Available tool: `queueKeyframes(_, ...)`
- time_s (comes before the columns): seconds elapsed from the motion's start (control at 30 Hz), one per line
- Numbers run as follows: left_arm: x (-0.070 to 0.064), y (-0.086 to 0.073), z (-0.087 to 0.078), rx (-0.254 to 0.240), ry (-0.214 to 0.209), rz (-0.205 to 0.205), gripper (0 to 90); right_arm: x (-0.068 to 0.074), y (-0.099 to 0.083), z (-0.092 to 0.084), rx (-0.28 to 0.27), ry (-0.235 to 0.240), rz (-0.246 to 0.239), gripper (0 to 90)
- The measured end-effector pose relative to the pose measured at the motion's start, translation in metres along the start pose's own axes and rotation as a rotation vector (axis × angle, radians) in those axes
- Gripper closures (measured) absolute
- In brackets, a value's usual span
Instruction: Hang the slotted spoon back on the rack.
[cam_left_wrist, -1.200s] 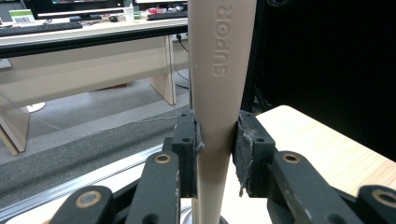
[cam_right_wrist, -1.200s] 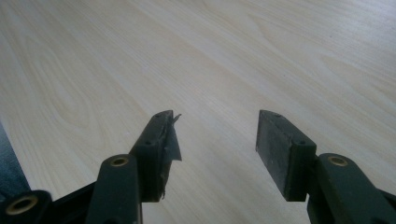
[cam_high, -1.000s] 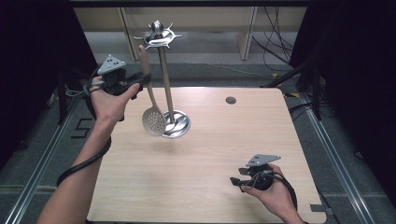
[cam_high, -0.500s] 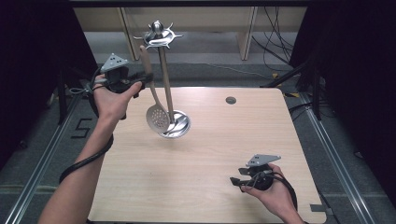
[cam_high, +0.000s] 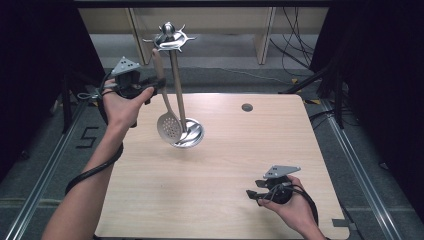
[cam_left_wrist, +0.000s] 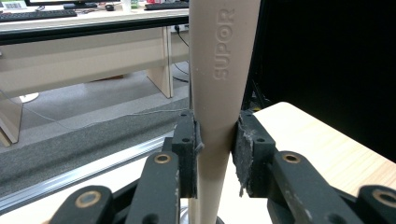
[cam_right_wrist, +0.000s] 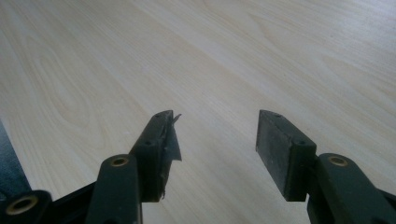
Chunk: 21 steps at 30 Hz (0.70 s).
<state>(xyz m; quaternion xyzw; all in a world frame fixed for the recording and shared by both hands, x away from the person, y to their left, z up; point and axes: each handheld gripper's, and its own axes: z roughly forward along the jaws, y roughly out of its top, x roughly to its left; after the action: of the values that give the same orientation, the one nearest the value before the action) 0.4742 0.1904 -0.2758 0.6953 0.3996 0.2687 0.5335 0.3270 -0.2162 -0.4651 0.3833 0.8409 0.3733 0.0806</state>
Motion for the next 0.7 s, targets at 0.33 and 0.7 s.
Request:
queueKeyframes(0.33, -0.0003, -0.0012, 0.0012, 0.001, 0.004, 0.003, 71.0, 0.0010, -0.0002, 0.0001, 0.014, -0.007, 0.016, 47.5)
queueKeyframes(0.7, -0.0004, -0.0046, -0.0011, -0.025, 0.002, 0.001, 69.8, 0.0013, -0.0003, 0.0003, 0.018, -0.004, 0.020, 47.4)
